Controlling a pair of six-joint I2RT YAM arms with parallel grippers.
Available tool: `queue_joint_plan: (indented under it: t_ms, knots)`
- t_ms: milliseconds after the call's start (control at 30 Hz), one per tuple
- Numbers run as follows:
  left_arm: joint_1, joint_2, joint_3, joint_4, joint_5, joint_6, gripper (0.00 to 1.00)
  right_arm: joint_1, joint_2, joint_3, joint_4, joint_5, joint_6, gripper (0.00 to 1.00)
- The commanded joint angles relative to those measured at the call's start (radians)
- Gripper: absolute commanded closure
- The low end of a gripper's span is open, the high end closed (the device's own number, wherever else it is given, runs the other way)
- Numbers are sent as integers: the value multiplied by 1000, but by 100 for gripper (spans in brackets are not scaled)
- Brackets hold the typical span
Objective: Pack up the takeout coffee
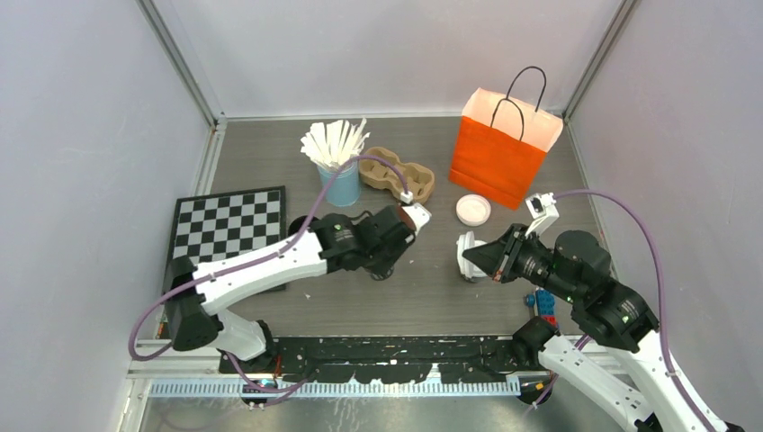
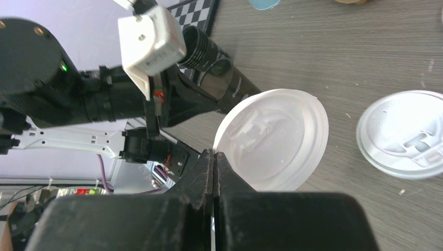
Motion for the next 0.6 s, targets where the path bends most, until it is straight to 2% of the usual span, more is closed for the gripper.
queue_joint_plan:
  t_ms: [0, 433, 500, 567]
  knots:
    - [-51, 36, -27, 131, -80, -54, 100, 5, -57, 52, -44, 97, -2, 100]
    - [-122, 189, -78, 251, -108, -96, 100, 5, -54, 46, -44, 99, 2, 100]
    - [-122, 191, -85, 266, -87, -106, 93, 5, -52, 42, -48, 97, 3, 100]
    - [-122, 170, -90, 291, -67, -114, 80, 4, -58, 39, -49, 90, 5, 100]
